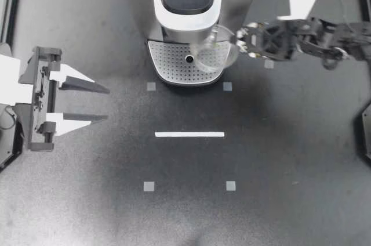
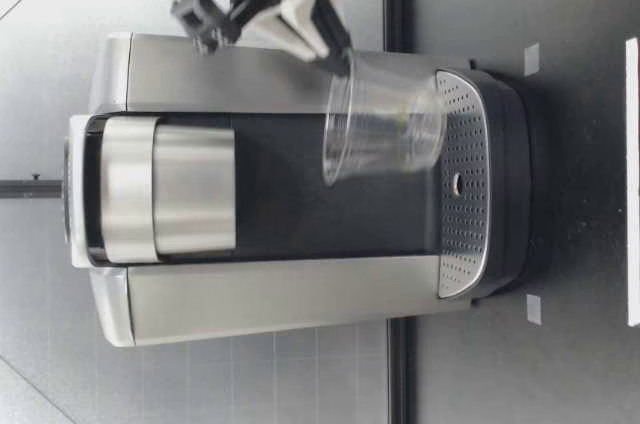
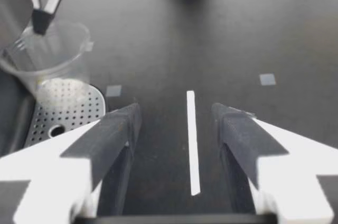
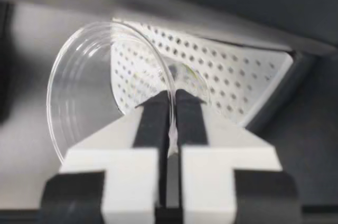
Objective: Place the coffee capsule inside the capsule container, then place the cup onto the center of the cup tray, then push the 'Hot Water' and 'Travel Mug' buttons.
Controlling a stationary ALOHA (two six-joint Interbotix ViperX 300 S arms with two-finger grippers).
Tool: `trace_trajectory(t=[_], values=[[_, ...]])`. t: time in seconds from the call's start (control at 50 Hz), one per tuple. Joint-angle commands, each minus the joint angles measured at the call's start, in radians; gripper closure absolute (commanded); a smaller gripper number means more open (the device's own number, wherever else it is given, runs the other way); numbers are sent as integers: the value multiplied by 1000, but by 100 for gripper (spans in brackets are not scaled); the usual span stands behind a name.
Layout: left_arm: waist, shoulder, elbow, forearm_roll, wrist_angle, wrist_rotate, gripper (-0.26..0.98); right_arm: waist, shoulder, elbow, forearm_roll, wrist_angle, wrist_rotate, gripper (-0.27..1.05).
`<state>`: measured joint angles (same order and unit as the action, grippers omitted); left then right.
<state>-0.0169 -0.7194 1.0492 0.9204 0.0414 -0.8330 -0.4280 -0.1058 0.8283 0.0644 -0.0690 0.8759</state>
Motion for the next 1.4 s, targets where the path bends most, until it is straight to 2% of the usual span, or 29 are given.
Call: trace_trajectory(t=[0.0, 0.34, 0.82, 1.16, 1.38], values=[[3, -3, -9, -2, -5, -3, 25, 6, 6, -41, -2, -11, -3, 67], [2, -5, 9, -14, -5, -3, 25, 32, 98, -114, -2, -3, -3, 67], [3, -66, 28, -26, -6, -3, 25, 31, 87, -97, -2, 8, -5, 67], [3, -66, 26, -31, -12, -3, 25, 31, 89, -81, -2, 6, -5, 66], [3, -66, 26, -32, -20, -3, 25, 31, 81, -81, -3, 2, -8, 54]])
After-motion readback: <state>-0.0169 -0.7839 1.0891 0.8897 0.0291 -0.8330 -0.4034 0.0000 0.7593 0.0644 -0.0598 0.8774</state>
